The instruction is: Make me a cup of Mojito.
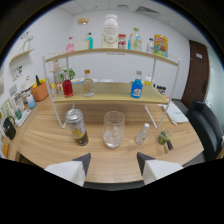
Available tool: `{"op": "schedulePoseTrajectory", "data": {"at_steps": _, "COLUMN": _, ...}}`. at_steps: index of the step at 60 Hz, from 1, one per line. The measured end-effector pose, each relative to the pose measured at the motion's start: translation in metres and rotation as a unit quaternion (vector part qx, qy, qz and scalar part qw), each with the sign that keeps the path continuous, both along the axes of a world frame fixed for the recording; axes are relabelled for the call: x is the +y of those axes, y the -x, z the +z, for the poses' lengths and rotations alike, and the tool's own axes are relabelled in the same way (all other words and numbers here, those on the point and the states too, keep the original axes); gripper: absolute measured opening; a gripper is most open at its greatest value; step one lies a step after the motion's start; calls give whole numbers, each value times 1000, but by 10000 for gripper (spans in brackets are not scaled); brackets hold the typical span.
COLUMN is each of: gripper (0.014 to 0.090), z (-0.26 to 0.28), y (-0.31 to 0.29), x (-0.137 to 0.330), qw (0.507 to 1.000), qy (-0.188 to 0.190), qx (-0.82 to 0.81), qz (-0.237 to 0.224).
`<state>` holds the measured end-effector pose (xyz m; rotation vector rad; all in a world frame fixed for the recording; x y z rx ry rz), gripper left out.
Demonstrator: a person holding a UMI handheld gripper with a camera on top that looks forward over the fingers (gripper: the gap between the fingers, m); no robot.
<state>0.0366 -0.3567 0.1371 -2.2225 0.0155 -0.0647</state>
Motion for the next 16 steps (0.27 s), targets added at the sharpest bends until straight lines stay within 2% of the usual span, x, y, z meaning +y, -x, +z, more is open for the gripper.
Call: {"op": "schedulePoseTrajectory", "data": {"at_steps": 16, "gripper": 856, "z": 3, "y": 1, "x": 4, "qw": 1000, "qy": 1, "qx": 5, "qz": 11}}
